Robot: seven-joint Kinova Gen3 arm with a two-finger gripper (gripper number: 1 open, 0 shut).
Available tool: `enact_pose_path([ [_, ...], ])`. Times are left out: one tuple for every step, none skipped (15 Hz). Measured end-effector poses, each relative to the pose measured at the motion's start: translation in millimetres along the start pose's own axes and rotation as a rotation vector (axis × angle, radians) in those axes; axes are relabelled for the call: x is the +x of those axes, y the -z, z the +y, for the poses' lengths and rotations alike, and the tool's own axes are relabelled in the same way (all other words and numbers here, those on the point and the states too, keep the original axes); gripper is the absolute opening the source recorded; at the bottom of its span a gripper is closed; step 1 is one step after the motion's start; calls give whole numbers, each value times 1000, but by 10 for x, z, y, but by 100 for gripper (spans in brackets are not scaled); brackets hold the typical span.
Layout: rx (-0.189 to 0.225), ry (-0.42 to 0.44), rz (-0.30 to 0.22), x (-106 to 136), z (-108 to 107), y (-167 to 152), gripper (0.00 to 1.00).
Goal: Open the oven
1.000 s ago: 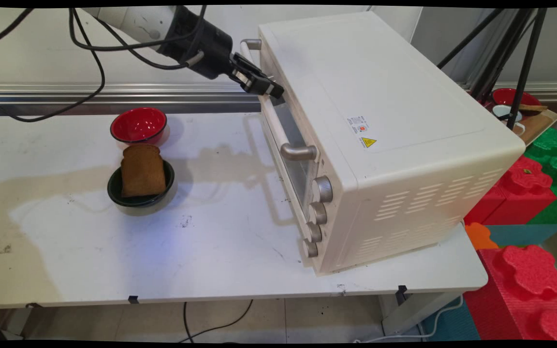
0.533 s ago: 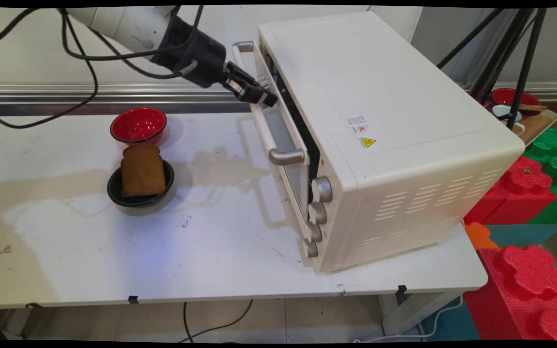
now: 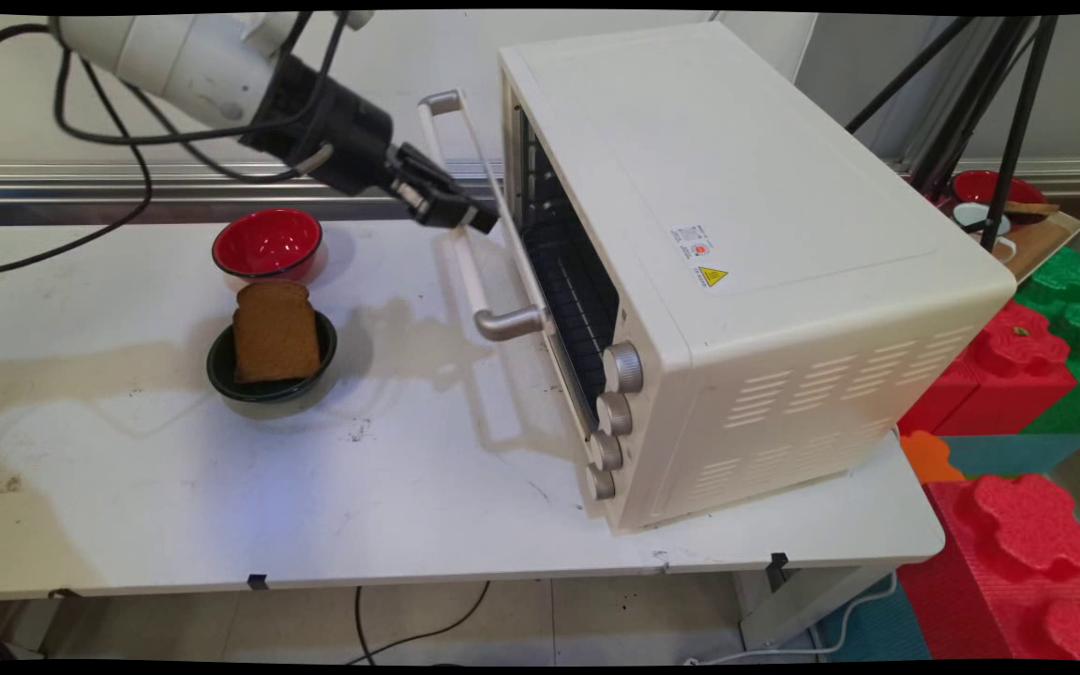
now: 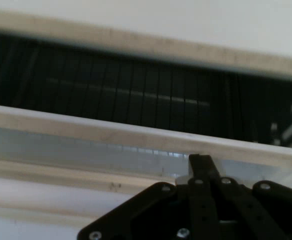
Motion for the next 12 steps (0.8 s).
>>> enact_pose_path([
  [-1,0,-9,-62,10,30,0],
  [0,1,-16,-122,18,60,0],
  [0,1,-25,-189,24,85,0],
  [-1,0,-34,-256,28,105,0],
  [-1,-1,-41,-310,30,120,0],
  [-1,-3,-50,-378,33,135,0],
  [-2,-5,-59,-449,37,152,0],
  [-3,-7,-67,-505,39,157,0],
  [-4,-9,-75,-556,41,161,0],
  [-4,-11,-81,-604,43,165,0],
  [-5,-13,-87,-644,45,166,0],
  [-6,-14,-94,-701,47,168,0],
])
